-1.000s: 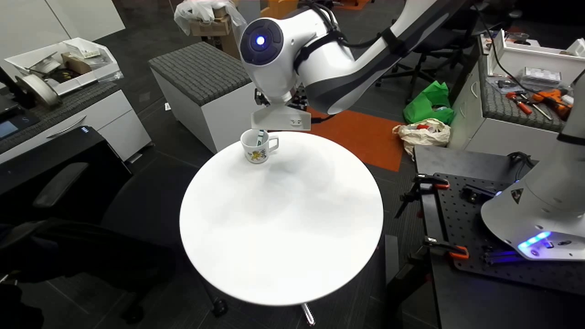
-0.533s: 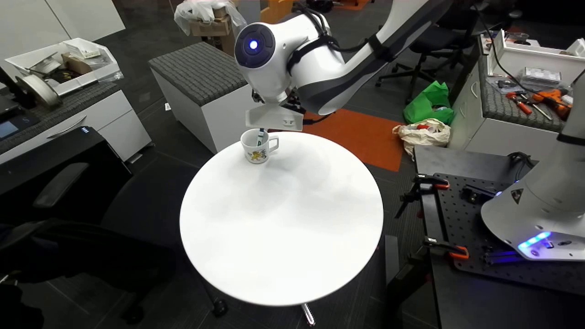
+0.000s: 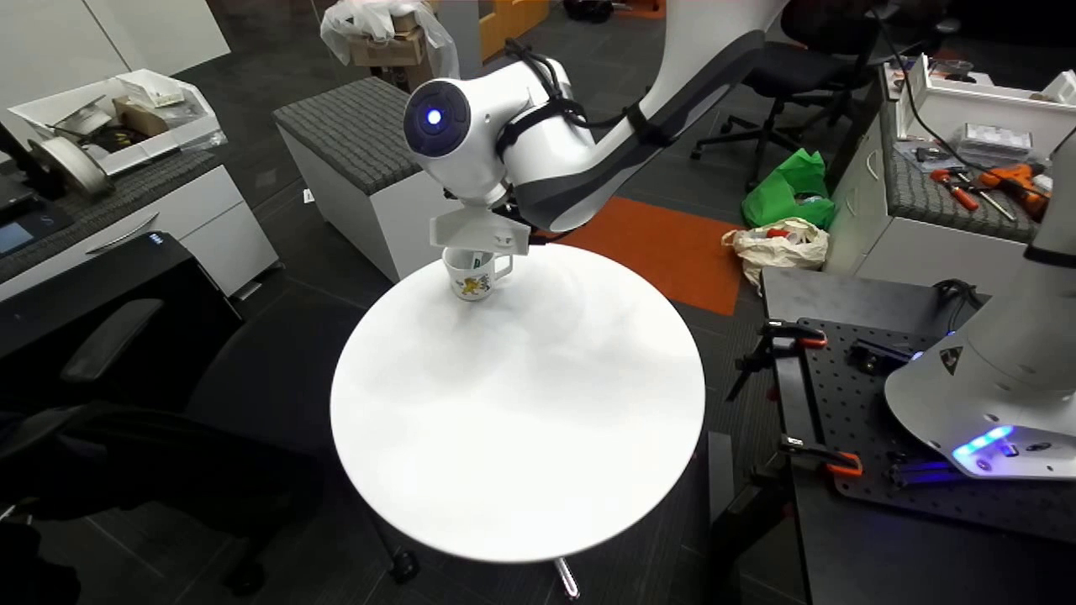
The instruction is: Take the marker from the cup and put it on the table
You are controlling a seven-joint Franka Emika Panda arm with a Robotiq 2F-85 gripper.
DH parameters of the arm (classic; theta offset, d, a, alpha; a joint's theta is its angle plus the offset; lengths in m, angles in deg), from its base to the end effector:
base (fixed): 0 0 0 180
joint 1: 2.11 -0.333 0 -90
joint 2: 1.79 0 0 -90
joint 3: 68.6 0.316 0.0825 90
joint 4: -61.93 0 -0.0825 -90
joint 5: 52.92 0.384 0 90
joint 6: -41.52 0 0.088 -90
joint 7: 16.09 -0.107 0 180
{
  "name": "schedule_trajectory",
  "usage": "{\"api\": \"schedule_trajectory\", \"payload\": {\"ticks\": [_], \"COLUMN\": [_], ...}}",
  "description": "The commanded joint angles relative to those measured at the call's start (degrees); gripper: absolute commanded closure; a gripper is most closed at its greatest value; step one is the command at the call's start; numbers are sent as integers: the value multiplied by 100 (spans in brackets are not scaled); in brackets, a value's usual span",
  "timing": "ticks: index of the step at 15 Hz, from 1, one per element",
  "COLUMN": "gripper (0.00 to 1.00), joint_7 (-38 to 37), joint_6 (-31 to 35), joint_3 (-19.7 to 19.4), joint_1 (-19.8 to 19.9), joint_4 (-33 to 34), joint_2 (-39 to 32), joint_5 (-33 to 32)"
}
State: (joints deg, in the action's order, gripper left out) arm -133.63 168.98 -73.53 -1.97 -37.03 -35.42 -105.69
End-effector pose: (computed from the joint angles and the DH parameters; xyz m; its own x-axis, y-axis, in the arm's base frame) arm 0.6649 -0.0785 0.2484 0.0371 -0.7337 0.6785 -0.9965 -0.0776 -0.0295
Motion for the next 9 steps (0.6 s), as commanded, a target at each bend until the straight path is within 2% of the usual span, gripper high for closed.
{"api": "schedule_trajectory", "payload": {"ticks": [1, 9], "gripper": [0, 0], "joint_7": [-31, 121], "joint_6": [-275, -610], "joint_3": [-175, -322], "joint_1": [-155, -209], "joint_4": [592, 1292], "joint_2": [-455, -1073], "joint_5": [204, 534]}}
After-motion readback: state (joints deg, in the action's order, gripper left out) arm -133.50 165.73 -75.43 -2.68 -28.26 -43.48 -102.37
